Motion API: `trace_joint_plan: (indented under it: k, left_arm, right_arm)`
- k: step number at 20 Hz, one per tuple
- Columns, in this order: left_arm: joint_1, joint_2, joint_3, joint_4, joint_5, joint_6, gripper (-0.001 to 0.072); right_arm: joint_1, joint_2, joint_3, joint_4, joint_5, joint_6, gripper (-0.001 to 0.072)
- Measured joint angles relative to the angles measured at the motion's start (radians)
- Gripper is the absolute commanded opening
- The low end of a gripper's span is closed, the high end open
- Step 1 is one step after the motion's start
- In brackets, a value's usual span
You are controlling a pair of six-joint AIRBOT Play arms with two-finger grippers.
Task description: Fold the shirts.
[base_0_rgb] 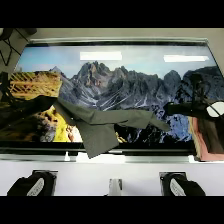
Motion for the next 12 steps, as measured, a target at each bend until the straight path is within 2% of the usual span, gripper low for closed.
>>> trace_joint_plan:
  k: [4, 9, 12]
  left_arm:
    - [-0.003, 0.0, -0.005, 0.0, 0.008, 0.001, 0.0038]
    - [-0.003, 0.0, -0.006, 0.0, 0.008, 0.001, 0.0038]
    - [-0.003, 0.0, -0.006, 0.0, 0.006, 0.001, 0.0038]
  right_arm:
    - [0.002, -0.071, -0.086, 0.146, 0.143, -0.071, 0.0684]
    - [0.002, -0.24, -0.18, 0.404, 0.156, -0.171, 0.0669]
    - [0.002, -0.304, -0.195, 0.491, 0.125, -0.199, 0.0652]
